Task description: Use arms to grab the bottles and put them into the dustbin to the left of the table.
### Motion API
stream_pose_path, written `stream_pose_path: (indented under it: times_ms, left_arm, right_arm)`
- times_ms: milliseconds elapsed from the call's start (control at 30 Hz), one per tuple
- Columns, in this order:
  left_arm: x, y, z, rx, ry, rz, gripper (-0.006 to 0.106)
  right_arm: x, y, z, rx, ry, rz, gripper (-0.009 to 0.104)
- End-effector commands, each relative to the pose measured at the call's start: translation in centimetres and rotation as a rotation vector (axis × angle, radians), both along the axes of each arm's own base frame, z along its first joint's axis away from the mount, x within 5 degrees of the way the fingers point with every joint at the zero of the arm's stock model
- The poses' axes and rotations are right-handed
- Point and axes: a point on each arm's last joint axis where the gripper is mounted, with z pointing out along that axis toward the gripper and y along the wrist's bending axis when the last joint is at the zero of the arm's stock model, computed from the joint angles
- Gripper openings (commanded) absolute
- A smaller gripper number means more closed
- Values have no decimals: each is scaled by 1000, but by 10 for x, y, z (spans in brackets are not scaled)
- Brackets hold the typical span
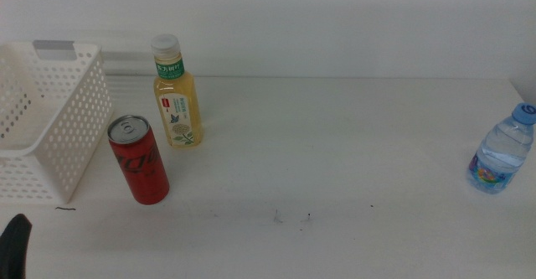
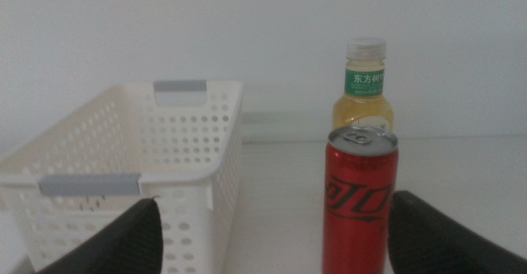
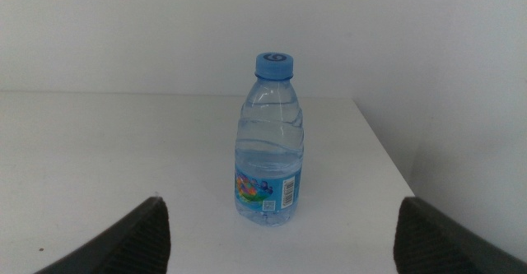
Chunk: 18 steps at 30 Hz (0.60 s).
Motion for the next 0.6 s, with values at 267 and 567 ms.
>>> stream_pose_path:
  times_ms: [267,567]
  left_arm:
    - [30,-7,-7,-70,157,-60,94]
    - [60,-21,-20,-48,246,-139,94]
  right_arm:
    - [0,-1,0,-12,-9,-8,91]
    - [0,-1,0,-12,-9,-8,91]
